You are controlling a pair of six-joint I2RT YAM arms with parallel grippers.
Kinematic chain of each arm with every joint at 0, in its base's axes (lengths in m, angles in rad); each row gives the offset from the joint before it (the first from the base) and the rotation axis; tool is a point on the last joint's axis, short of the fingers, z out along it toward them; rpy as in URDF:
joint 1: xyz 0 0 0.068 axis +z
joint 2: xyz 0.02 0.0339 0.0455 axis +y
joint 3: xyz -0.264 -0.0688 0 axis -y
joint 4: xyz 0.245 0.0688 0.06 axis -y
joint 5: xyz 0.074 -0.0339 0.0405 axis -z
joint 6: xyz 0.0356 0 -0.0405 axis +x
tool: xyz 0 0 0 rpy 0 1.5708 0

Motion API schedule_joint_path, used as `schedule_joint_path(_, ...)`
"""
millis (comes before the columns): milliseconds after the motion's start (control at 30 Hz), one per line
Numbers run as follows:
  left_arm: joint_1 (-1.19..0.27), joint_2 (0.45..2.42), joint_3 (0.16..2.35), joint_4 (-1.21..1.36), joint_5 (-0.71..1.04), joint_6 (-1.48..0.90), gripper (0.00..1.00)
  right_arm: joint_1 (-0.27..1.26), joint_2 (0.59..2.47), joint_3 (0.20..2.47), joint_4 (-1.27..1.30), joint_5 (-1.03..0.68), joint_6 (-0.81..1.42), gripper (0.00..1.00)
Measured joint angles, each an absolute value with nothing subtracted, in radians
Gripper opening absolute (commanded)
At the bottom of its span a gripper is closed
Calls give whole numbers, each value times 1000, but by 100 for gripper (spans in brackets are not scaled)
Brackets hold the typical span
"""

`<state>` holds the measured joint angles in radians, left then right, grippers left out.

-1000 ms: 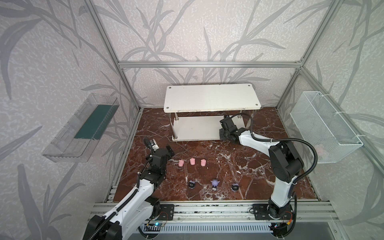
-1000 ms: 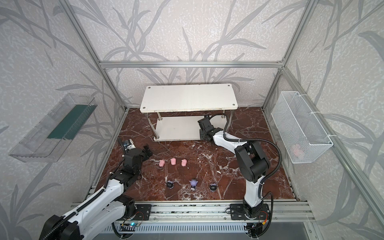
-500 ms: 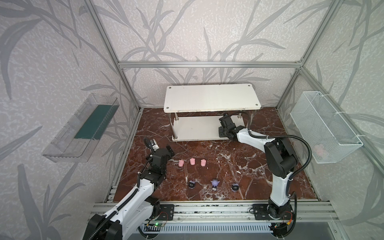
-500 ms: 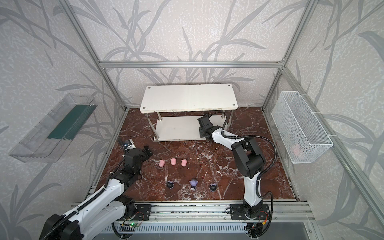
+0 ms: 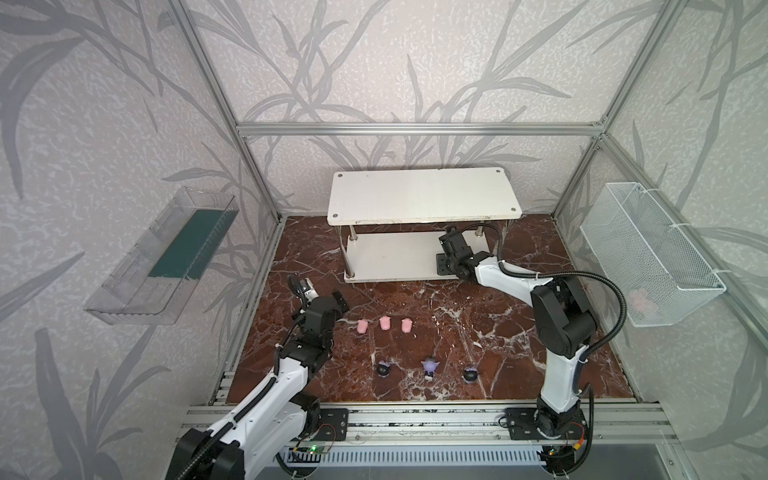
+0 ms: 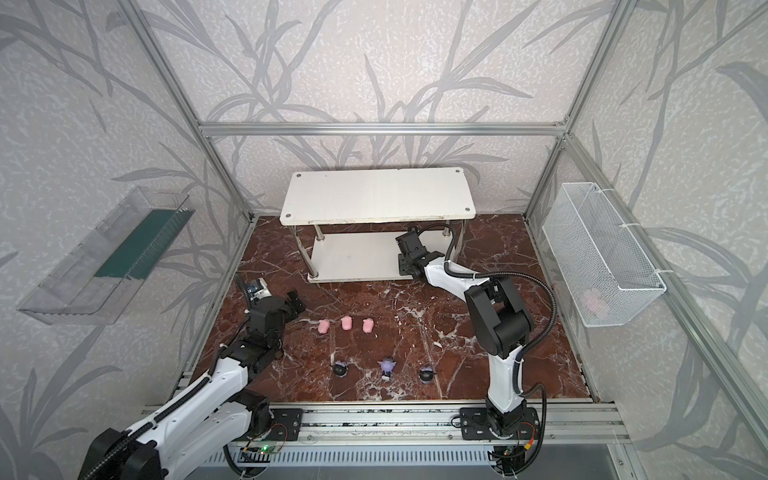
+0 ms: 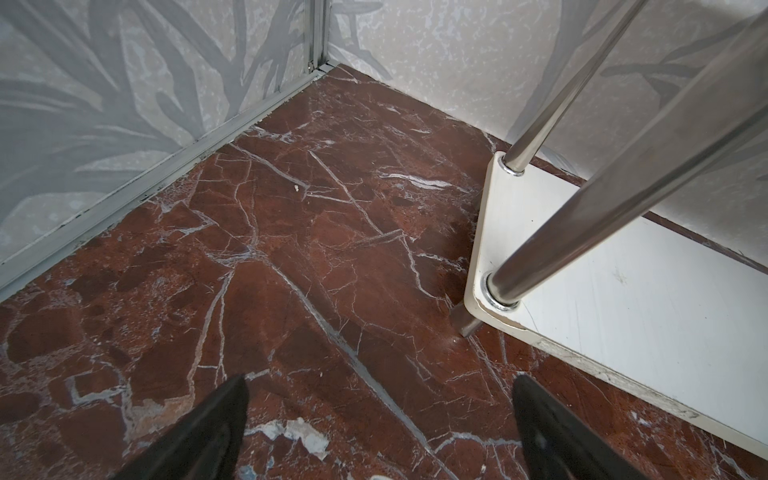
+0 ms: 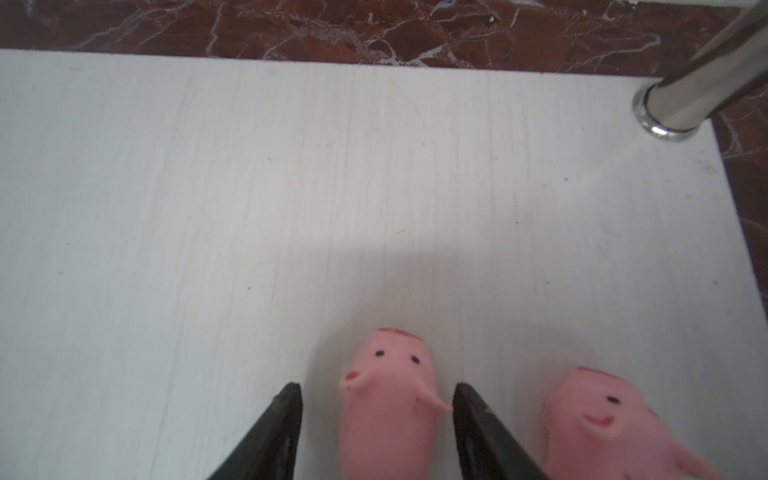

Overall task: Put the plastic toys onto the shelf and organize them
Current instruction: 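Carry the second pink pig to the lower shelf beside the first and release, then return the right gripper to the pig row and grasp the third pig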

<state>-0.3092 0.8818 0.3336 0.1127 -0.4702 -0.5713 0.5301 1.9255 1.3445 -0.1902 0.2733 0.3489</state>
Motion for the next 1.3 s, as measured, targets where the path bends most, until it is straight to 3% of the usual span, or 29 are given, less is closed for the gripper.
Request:
schedule_joint_path(467,-308,878,330,113,-471,-572,97,545,1598,1175,-162,129,348,63)
schedule_joint_path(733,-307,858,323,112,-472,-572,97,687,1477,1052,-162,113,389,63)
schedule_joint_path(1000,-307,852,318,109,-473,-578,97,867,1489,977,-167,149,460,68)
schedule_joint_path(1300,-307,852,299,113,-472,-584,97,972,1644,1007,-162,153,531,70)
